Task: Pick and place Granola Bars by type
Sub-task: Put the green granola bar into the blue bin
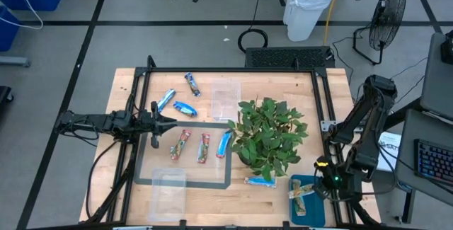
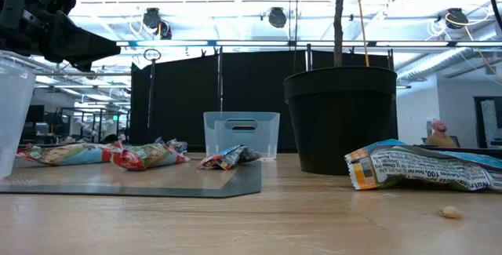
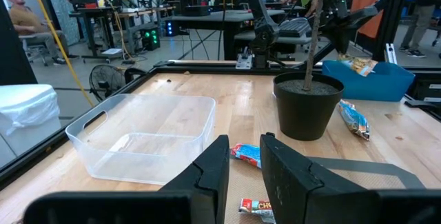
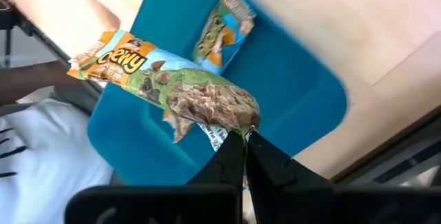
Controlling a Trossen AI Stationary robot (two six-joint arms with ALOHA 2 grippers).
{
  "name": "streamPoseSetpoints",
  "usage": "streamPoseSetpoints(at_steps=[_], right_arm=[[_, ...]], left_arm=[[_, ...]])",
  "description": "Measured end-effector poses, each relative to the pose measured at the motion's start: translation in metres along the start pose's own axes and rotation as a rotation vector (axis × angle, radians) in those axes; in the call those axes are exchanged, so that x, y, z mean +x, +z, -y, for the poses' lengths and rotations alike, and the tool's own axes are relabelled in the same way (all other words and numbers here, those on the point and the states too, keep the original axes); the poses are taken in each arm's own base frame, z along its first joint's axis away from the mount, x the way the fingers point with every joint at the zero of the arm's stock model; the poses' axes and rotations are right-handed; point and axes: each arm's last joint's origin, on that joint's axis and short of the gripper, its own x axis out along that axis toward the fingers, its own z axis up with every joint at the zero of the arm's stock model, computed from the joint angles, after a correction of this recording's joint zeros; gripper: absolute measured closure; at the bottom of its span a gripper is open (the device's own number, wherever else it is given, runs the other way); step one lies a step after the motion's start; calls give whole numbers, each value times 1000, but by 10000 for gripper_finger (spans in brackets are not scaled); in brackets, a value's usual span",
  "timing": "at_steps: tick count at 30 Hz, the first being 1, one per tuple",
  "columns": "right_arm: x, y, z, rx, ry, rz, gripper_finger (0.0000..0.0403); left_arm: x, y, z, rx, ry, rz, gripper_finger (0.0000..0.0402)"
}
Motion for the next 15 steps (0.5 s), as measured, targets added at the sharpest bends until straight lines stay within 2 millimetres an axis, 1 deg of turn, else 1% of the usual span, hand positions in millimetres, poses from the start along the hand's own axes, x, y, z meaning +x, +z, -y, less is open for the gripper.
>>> streamPoseSetpoints(at_steps=[5, 12, 15], right_arm=[[-4, 4, 5, -10, -28, 17, 403], [-4, 3, 9, 38, -111, -45, 403], [-5, 4, 10, 35, -117, -38, 403]], left_arm=[[0, 0, 0, 0, 0, 0, 314], [0, 0, 0, 0, 0, 0, 314], [0, 0, 0, 0, 0, 0, 314]])
